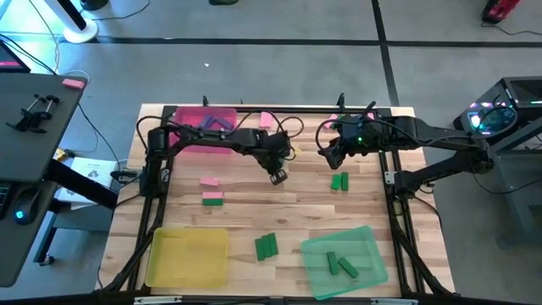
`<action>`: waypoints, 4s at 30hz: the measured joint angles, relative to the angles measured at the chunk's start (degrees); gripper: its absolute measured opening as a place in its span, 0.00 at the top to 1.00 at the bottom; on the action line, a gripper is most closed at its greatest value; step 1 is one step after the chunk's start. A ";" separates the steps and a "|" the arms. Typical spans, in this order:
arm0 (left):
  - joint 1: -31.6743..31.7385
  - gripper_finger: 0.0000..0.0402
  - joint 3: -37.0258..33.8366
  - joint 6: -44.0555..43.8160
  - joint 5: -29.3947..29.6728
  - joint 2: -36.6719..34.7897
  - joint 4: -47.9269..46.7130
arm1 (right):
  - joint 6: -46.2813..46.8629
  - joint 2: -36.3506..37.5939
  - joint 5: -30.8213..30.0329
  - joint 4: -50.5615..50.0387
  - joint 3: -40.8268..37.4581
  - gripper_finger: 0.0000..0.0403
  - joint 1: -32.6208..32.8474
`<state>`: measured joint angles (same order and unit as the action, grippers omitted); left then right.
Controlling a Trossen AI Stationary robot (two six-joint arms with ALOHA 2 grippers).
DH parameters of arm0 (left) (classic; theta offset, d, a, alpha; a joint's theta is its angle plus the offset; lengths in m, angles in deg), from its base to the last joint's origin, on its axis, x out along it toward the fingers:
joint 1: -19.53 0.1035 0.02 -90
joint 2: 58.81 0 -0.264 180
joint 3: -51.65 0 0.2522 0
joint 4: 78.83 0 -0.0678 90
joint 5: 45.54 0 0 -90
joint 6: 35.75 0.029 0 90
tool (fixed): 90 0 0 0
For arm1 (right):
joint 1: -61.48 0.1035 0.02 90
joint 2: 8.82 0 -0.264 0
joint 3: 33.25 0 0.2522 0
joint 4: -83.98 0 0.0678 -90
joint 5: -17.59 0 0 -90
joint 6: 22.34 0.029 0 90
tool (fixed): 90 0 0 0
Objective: Sort blocks
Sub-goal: Put the green block into the light green bin
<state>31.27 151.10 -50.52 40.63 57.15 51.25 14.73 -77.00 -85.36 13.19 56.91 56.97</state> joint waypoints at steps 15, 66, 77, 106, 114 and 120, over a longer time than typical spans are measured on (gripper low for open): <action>7.75 1.00 -0.15 6.32 5.70 2.30 3.81 | 8.48 0.01 -0.38 4.92 0.00 0.50 0.00; 5.29 1.00 -3.56 1.58 1.57 4.57 5.99 | 12.16 0.02 1.30 3.05 -0.01 0.50 0.00; -6.10 1.00 -3.82 -4.63 -1.86 4.16 7.36 | 10.43 0.02 1.35 3.07 0.00 0.50 0.00; -1.78 1.00 -41.59 -10.22 0.96 -49.88 30.83 | -12.14 -39.31 8.78 34.56 -11.36 0.50 7.83; -2.75 1.00 -41.83 -10.66 1.39 -51.62 30.32 | -16.34 -42.82 7.09 37.94 -11.19 0.50 7.58; -3.72 1.00 -41.83 -10.69 1.50 -51.58 30.97 | -21.34 -43.79 7.44 41.05 -11.08 0.51 6.12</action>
<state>27.55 109.27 -61.21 42.13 5.57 82.23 -6.62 -120.79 -77.92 54.24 45.84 63.09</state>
